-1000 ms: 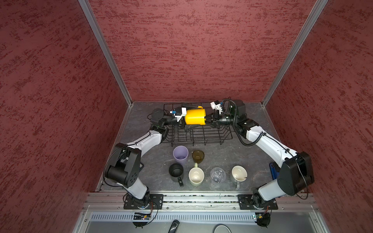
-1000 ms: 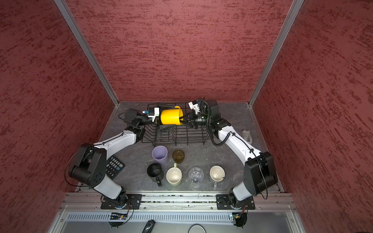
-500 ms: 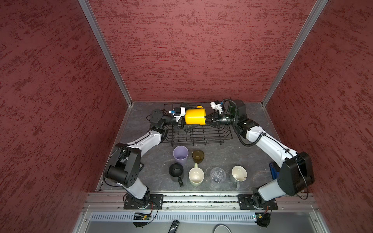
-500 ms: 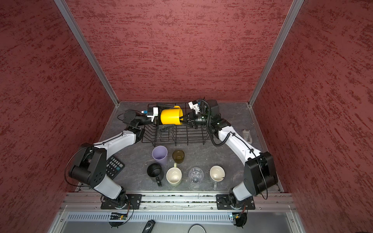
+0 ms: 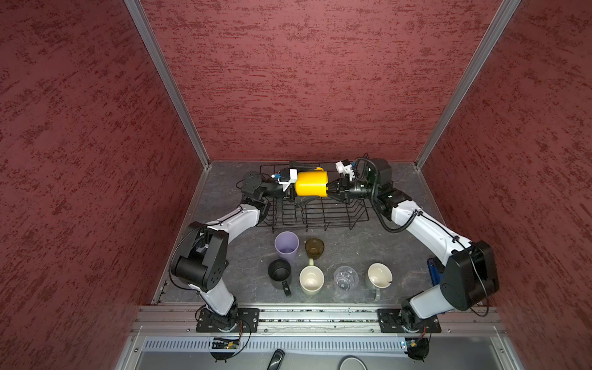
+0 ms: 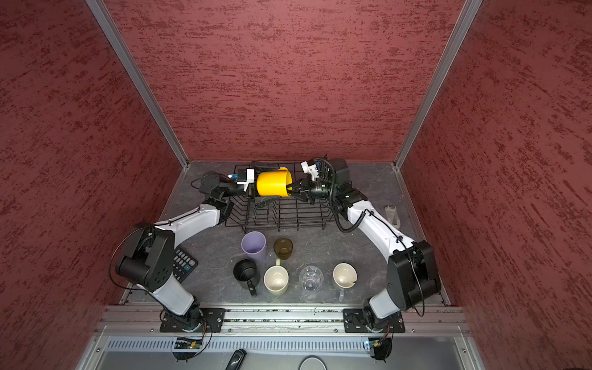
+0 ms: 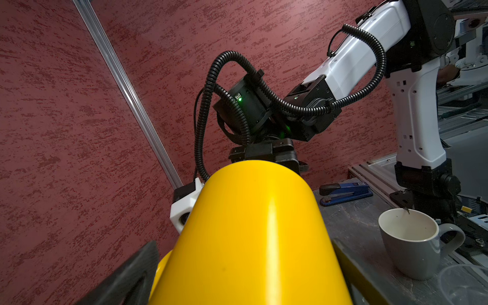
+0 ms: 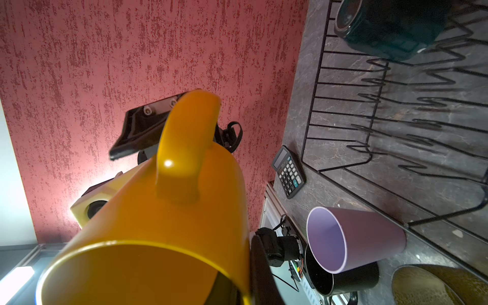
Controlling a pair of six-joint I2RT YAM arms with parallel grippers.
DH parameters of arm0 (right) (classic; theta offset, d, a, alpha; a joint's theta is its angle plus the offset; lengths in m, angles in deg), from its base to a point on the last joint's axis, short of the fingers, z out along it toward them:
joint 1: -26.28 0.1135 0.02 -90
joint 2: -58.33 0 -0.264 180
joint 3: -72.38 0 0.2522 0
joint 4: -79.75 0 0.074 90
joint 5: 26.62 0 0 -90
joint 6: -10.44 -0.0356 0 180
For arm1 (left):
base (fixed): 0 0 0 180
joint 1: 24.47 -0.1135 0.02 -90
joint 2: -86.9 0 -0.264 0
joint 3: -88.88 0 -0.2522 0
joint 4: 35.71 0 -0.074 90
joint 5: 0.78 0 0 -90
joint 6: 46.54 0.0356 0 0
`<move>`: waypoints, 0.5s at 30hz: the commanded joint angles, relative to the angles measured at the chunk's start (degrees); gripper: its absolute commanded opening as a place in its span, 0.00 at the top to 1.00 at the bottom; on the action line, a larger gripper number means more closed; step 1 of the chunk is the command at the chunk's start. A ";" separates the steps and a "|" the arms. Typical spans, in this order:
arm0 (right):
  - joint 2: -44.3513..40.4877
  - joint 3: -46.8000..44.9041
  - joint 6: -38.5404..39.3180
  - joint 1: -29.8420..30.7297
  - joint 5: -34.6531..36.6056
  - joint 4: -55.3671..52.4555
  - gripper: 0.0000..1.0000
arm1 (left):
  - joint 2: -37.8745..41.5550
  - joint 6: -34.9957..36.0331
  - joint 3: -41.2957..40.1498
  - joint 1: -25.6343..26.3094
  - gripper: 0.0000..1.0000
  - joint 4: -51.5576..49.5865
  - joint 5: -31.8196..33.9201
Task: Load cups into a dish rack
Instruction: Place the cup upside down at the dish rack.
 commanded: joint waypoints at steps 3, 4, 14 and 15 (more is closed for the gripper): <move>-3.04 0.72 0.05 1.23 -4.45 11.01 1.00 | -2.32 -1.50 0.97 1.62 0.01 -3.06 -0.29; -3.11 0.66 -0.05 1.22 -4.45 11.07 1.00 | -2.40 -1.60 1.03 1.63 0.01 -3.02 -0.21; -3.27 0.53 -0.79 1.23 -4.89 12.79 1.00 | -2.00 -2.23 1.33 1.72 0.17 -3.42 -0.43; -3.30 0.56 -0.72 1.23 -4.89 12.79 1.00 | -1.82 -2.25 1.34 1.70 0.18 -3.72 -0.24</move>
